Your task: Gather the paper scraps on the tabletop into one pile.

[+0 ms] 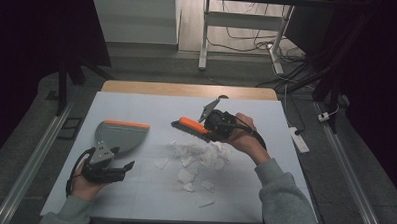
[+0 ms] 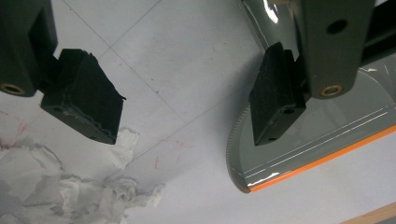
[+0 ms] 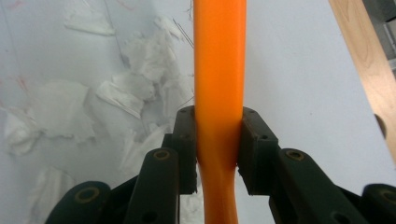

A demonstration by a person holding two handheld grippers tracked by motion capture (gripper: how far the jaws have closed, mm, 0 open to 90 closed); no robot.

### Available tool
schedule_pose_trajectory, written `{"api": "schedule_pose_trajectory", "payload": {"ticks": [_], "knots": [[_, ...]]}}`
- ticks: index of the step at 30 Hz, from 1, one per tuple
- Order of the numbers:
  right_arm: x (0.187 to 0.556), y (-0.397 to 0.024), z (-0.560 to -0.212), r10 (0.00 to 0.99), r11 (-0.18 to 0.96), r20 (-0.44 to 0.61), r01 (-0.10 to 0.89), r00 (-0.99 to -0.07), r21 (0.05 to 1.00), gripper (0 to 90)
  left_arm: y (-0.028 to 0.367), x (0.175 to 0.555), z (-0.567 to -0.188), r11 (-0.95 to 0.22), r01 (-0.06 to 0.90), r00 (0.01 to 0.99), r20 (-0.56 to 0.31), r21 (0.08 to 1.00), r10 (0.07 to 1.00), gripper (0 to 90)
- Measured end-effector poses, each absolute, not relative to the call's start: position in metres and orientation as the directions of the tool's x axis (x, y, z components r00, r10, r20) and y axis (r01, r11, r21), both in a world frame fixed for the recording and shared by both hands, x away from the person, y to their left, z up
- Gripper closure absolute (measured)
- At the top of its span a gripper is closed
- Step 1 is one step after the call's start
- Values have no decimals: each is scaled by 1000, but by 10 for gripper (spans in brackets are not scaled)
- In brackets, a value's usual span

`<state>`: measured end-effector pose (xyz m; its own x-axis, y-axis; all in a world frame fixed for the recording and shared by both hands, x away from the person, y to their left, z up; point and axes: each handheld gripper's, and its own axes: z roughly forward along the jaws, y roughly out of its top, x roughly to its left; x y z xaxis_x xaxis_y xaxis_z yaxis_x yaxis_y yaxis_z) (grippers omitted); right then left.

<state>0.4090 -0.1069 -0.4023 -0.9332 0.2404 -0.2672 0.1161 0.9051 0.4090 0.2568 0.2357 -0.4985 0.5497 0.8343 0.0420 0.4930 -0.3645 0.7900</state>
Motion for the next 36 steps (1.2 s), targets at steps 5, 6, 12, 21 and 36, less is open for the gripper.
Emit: {"api": "schedule_pose_trajectory", "payload": {"ticks": [5, 6, 12, 21, 36], "knots": [[405, -104, -408, 234, 904, -270, 106, -934, 415, 708, 237, 257, -499, -359, 495, 547, 37, 792, 836, 264], [405, -104, -409, 237, 903, -271, 109, -933, 416, 708, 237, 257, -499, -358, 495, 547, 36, 792, 836, 264], [405, -101, -414, 265, 890, -236, 142, -935, 434, 708, 237, 257, -499, -356, 496, 547, 33, 792, 836, 264], [396, -85, -409, 343, 812, -94, 244, -935, 530, 707, 238, 257, -498, -353, 494, 543, 35, 795, 839, 265], [406, -34, -439, 493, 642, 168, 487, -854, 592, 707, 240, 257, -499, -350, 494, 544, 31, 796, 838, 266]]}}
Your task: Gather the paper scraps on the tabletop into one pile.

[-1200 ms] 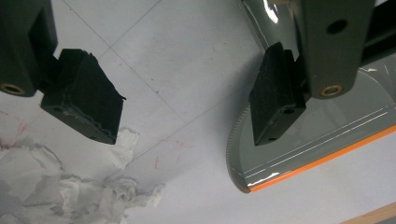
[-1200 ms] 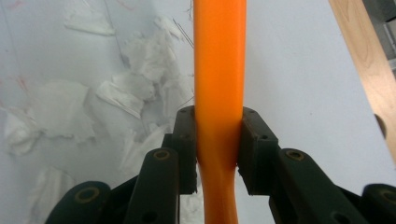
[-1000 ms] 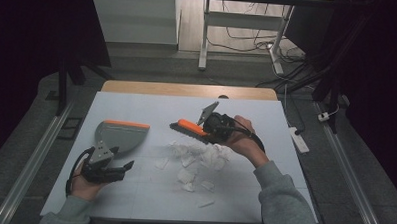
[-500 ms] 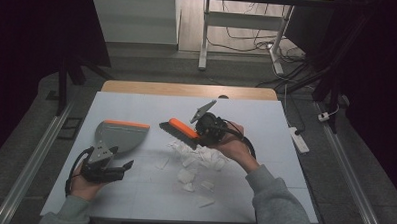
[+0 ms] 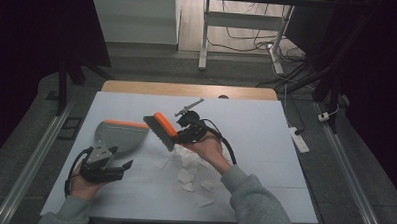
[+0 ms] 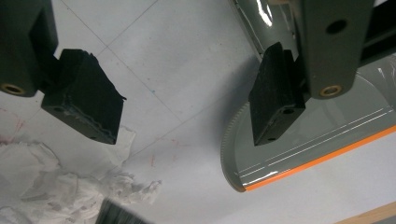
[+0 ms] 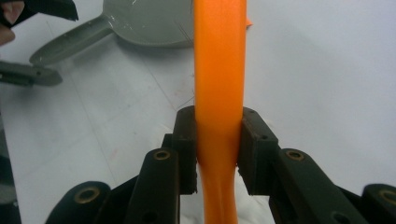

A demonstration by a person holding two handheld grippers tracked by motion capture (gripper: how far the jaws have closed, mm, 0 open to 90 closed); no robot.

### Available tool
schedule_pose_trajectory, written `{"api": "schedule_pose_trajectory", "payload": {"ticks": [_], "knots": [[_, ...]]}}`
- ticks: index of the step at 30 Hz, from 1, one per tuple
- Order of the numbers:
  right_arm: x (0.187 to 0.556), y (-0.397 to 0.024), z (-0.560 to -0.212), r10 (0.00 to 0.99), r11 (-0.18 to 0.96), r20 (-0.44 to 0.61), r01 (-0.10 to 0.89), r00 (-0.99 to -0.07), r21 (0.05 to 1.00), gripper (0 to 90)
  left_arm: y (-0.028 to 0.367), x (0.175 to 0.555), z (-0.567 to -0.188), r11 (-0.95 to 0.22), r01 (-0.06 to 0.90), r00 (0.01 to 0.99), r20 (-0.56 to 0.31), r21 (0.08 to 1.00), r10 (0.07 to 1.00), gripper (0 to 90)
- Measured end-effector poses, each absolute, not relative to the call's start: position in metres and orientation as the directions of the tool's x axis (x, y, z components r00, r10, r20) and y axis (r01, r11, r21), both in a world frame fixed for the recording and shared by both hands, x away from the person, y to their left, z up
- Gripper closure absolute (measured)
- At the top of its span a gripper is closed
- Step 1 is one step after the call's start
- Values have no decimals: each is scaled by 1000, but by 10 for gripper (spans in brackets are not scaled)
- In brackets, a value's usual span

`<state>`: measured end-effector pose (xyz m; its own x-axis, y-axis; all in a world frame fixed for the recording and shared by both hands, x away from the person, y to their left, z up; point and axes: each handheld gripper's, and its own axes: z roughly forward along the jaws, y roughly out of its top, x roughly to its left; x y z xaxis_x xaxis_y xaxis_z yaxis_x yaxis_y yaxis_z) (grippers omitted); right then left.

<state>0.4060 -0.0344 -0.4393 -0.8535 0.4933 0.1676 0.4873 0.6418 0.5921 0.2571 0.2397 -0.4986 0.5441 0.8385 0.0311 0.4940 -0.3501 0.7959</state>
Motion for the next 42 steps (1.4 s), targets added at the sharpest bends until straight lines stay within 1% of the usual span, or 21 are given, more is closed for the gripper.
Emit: {"api": "schedule_pose_trajectory", "payload": {"ticks": [4, 6, 10, 12, 14, 16, 21, 25, 28, 32, 35, 37, 42], "knots": [[412, -22, -456, 506, 605, 238, 537, -829, 588, 707, 239, 257, -499, -354, 494, 547, 33, 795, 837, 266], [419, -19, -465, 520, 589, 257, 560, -815, 583, 707, 239, 257, -499, -353, 493, 547, 32, 795, 837, 266], [431, -25, -480, 571, 545, 285, 616, -769, 569, 708, 239, 258, -500, -358, 494, 549, 35, 792, 835, 266], [435, -37, -484, 600, 532, 276, 632, -751, 563, 708, 239, 258, -500, -356, 494, 549, 33, 793, 835, 266], [439, -55, -487, 627, 496, 312, 675, -713, 546, 708, 239, 258, -500, -357, 495, 549, 33, 792, 835, 266], [438, -74, -486, 654, 471, 317, 697, -687, 540, 708, 238, 259, -500, -360, 496, 550, 35, 790, 834, 266], [430, -107, -468, 691, 459, 269, 694, -671, 555, 708, 235, 259, -501, -372, 498, 552, 44, 783, 833, 265], [419, -113, -445, 664, 451, 263, 655, -700, 605, 708, 237, 259, -501, -366, 501, 548, 40, 784, 835, 265], [411, -106, -431, 623, 467, 257, 615, -738, 635, 708, 238, 259, -501, -361, 501, 545, 37, 787, 838, 265], [399, -91, -421, 571, 496, 260, 580, -778, 646, 708, 241, 258, -500, -348, 500, 538, 31, 793, 842, 266], [388, -75, -424, 534, 535, 250, 551, -808, 640, 707, 243, 258, -500, -336, 500, 531, 24, 798, 847, 268], [382, -65, -432, 513, 552, 261, 548, -817, 629, 707, 245, 258, -500, -329, 501, 527, 20, 801, 850, 272], [375, -40, -456, 484, 555, 340, 583, -806, 593, 707, 246, 257, -499, -324, 499, 524, 18, 804, 852, 273]]}}
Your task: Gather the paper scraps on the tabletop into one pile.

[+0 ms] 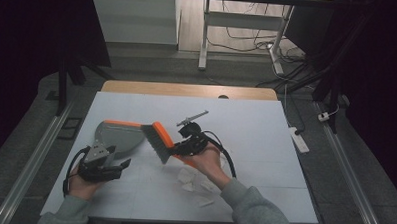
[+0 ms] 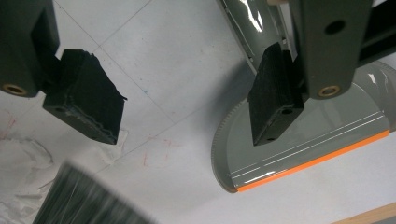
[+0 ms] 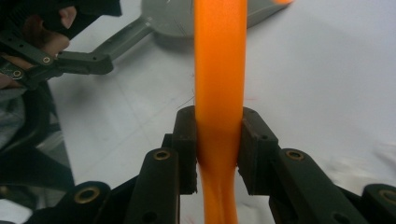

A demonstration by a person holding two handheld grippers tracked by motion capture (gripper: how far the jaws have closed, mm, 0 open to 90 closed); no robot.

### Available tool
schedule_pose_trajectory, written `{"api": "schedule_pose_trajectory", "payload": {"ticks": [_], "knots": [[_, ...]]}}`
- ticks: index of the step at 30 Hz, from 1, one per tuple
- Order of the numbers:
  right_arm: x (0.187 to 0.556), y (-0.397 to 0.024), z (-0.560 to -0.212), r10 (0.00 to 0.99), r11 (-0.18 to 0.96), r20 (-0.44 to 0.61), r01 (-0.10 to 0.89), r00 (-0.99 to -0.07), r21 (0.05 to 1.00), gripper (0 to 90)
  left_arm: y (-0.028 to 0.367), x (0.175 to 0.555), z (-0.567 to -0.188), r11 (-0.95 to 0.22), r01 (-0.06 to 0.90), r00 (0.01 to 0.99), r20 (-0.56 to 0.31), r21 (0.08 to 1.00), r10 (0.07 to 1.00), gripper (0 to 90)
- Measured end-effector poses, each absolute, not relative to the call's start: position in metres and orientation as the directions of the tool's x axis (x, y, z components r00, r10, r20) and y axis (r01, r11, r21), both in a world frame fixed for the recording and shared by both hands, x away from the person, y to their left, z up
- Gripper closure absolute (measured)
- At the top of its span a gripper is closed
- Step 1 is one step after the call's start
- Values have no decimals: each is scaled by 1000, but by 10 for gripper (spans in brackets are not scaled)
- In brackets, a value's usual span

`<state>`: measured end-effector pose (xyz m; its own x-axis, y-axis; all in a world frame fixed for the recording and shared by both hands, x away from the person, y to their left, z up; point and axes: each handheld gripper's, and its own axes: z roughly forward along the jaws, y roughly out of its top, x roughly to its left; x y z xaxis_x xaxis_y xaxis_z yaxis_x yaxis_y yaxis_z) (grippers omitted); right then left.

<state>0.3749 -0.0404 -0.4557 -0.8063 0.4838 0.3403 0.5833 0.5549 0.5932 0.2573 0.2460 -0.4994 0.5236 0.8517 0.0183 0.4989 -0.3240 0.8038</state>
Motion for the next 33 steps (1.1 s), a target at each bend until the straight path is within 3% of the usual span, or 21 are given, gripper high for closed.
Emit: {"api": "schedule_pose_trajectory", "payload": {"ticks": [5, 8, 15, 19, 25, 33], "knots": [[368, -18, -477, 440, 601, 386, 585, -811, 544, 707, 247, 258, -500, -324, 502, 524, 16, 802, 852, 273], [370, -15, -484, 462, 621, 357, 584, -812, 522, 707, 247, 258, -500, -325, 502, 524, 17, 801, 851, 273], [390, -69, -477, 604, 568, 311, 670, -734, 479, 707, 247, 258, -501, -327, 504, 525, 17, 799, 851, 273], [390, -99, -465, 640, 544, 271, 673, -719, 501, 708, 246, 259, -502, -336, 505, 529, 22, 795, 848, 273], [374, -118, -423, 578, 542, 231, 580, -783, 608, 707, 246, 259, -502, -332, 509, 522, 22, 794, 853, 273], [353, -135, -409, 510, 661, 162, 505, -845, 555, 707, 245, 259, -503, -338, 512, 524, 24, 790, 851, 273]]}}
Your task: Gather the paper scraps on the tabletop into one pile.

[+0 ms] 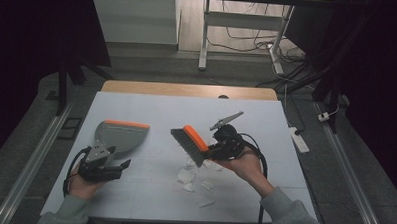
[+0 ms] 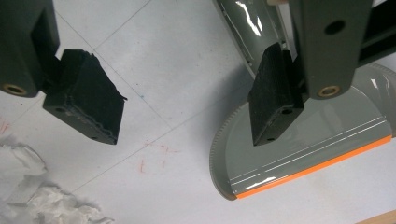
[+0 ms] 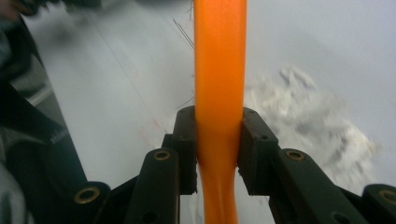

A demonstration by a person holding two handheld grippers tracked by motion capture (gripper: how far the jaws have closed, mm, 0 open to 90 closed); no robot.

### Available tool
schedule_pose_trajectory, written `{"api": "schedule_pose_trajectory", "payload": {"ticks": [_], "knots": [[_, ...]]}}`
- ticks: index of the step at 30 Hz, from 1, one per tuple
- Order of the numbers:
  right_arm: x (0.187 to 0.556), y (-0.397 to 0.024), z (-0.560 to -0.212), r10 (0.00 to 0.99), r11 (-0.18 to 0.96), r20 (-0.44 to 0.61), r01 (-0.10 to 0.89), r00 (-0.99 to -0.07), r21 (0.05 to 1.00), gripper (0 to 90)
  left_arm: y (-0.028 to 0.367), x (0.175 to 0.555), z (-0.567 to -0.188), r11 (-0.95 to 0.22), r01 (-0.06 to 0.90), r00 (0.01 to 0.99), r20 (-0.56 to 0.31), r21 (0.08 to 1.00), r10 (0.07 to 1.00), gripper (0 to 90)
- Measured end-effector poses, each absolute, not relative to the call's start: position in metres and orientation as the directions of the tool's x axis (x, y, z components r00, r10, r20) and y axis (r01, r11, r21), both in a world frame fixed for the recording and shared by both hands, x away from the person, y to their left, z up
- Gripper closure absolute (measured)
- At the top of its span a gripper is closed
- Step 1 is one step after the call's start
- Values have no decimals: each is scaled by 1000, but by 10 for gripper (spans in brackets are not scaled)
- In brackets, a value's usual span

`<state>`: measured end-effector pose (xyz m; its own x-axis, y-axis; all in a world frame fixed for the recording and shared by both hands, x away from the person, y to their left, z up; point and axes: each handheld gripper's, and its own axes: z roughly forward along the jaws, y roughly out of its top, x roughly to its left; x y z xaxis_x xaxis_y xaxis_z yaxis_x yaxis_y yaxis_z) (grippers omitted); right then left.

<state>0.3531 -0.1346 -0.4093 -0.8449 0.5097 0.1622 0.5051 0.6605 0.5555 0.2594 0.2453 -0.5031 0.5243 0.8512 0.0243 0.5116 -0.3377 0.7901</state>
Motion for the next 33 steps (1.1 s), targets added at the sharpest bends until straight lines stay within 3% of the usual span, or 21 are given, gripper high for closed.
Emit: {"api": "schedule_pose_trajectory", "payload": {"ticks": [5, 12, 16, 20, 27, 33], "knots": [[344, -132, -418, 464, 711, 190, 492, -865, 503, 707, 246, 259, -503, -337, 514, 523, 23, 789, 852, 273], [326, -101, -434, 314, 806, 279, 410, -907, 426, 707, 246, 259, -504, -339, 514, 523, 25, 788, 852, 273], [317, -82, -447, 296, 871, 248, 367, -922, 326, 707, 247, 259, -504, -336, 515, 522, 22, 789, 852, 273], [328, -83, -454, 337, 880, 183, 378, -923, 286, 707, 247, 260, -504, -338, 515, 524, 23, 788, 852, 273], [364, -108, -444, 456, 827, 68, 451, -887, 336, 707, 247, 260, -505, -338, 517, 523, 22, 787, 852, 273], [358, -124, -422, 426, 802, 94, 423, -900, 422, 707, 247, 261, -505, -340, 520, 523, 22, 784, 852, 273]]}}
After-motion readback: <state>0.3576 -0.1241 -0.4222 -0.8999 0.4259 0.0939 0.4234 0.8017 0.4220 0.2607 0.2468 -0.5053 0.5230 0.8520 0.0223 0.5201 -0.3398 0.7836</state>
